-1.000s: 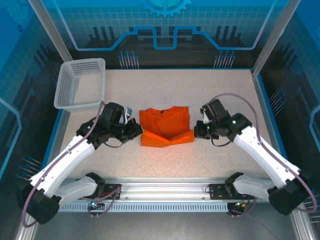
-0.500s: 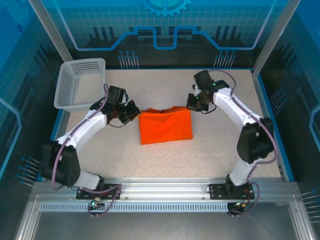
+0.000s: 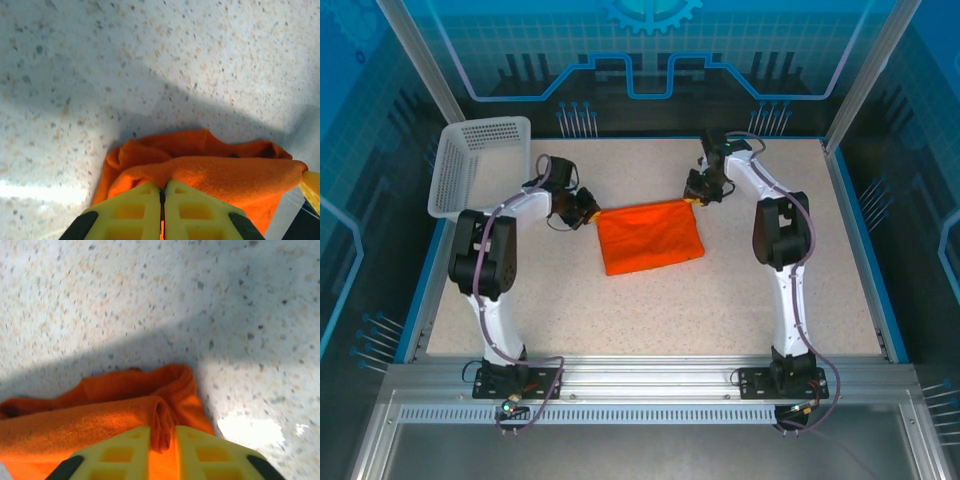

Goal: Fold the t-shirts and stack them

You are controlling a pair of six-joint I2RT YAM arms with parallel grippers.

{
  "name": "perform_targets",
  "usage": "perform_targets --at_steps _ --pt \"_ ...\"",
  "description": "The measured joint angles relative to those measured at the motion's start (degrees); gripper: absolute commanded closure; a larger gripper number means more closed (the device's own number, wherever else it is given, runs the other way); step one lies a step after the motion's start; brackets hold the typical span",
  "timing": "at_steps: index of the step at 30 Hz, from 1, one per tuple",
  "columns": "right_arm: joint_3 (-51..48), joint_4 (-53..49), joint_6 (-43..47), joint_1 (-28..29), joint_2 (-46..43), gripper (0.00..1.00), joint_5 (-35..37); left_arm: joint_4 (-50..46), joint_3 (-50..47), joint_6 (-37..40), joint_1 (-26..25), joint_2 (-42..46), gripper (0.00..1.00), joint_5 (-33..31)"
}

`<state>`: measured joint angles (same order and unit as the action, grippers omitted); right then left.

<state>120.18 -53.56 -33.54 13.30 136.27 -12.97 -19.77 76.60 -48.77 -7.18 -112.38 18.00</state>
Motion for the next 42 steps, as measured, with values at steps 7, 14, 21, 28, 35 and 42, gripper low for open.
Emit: perform_targets --at_steps 7,14,21,28,35,42 --pt "8.39 -2.05 -0.92 -2.56 2.95 0.44 -2.32 -0.28 1.73 -0.81 0.33 0.96 0.41 -1.38" --pt "-17.59 7.3 -2.25 -2.82 -14.58 0.49 -3.02 -0.46 -2.56 -0.85 -0.17 10.95 0.38 -5.07" --pt "-38.64 19.76 -5.29 2.93 -27.41 0.68 -8.92 3.21 -5.75 -2.47 -10.69 17.81 0.56 -6.16" --pt "-43.76 24.85 -6.51 6.25 -24.87 0.73 -11.43 11.3 -11.23 -5.2 -18.27 10.6 0.5 -2.93" --pt "-52.83 30.53 -7.43 6.21 -24.92 0.73 -12.59 17.44 -20.7 -5.25 -18.32 8.57 0.47 -1.64" --pt "-67.98 41.16 -9.64 9.9 -34.16 0.71 -12.94 21.14 -33.68 -3.54 -18.82 18.34 0.46 -0.28"
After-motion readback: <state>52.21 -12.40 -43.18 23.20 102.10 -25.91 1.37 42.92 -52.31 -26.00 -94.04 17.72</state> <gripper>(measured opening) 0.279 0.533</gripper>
